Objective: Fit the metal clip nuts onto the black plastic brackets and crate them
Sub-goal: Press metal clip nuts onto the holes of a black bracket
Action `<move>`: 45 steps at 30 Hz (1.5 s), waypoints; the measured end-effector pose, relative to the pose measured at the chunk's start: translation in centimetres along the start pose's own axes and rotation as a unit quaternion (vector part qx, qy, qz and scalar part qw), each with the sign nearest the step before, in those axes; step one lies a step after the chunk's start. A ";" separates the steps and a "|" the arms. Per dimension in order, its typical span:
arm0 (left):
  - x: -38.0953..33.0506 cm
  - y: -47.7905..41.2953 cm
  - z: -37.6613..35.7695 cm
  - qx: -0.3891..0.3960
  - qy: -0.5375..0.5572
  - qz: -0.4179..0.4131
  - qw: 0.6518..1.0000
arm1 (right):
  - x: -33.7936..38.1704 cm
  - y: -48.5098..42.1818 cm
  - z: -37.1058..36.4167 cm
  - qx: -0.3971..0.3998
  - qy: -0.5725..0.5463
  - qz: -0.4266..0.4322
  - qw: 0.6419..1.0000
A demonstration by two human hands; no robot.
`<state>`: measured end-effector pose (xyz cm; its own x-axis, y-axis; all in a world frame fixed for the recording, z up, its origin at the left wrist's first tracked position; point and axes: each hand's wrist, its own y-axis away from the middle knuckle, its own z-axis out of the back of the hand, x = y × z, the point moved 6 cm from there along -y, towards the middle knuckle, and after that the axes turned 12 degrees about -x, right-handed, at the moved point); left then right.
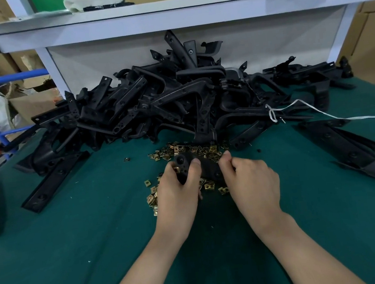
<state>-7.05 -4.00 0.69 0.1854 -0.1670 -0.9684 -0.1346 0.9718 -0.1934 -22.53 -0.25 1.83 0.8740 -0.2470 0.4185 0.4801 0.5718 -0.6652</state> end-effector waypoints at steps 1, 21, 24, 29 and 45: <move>0.0 0.0 0.0 -0.001 0.000 0.001 1.000 | 0.0 0.0 0.0 0.000 0.000 0.000 1.000; -0.2 0.1 0.2 -0.025 -0.038 -0.016 0.999 | 0.0 0.0 0.0 -0.011 0.008 0.002 1.000; 0.0 0.1 0.2 -0.026 -0.031 -0.008 0.999 | 0.2 -0.1 0.2 -0.017 0.006 0.008 1.000; 0.4 0.1 0.1 -0.020 -0.015 -0.002 1.000 | 0.1 0.0 0.1 -0.012 0.006 0.008 1.000; 0.7 -0.1 -0.1 -0.013 -0.029 -0.022 0.999 | 0.2 0.0 0.0 0.003 -0.005 0.010 1.000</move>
<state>-6.97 -4.19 0.07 0.2477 -0.1985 -0.9483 -0.1509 0.9589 -0.2402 -22.39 -0.26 1.90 0.8824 -0.2282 0.4115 0.4626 0.5814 -0.6693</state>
